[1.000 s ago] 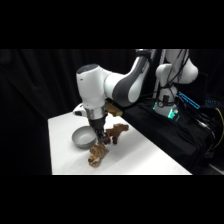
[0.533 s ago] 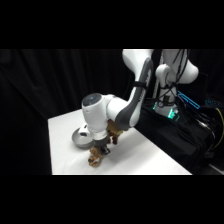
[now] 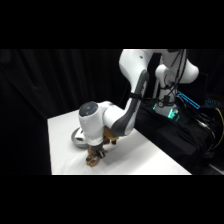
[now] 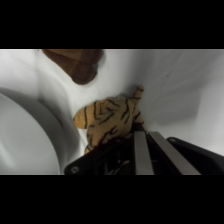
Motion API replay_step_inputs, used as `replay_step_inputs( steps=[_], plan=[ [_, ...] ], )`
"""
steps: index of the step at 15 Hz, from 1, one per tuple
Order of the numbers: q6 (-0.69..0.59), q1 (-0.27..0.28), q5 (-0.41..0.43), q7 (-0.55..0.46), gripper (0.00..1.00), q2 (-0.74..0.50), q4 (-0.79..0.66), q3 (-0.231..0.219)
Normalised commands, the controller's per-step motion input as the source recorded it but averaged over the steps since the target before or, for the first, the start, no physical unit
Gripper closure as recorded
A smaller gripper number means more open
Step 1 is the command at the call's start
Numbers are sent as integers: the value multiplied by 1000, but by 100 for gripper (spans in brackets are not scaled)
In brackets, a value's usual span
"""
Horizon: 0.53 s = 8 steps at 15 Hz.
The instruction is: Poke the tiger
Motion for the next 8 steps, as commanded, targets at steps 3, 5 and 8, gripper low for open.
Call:
replay_step_inputs(
  steps=[3,5,8],
  plan=[
    [-248,4,-73,-11,96,-565,-302,5],
    [-377,-100,43,-159,97,-808,-440,138],
    [-414,-164,114,-222,71,-724,-326,158]
  ],
)
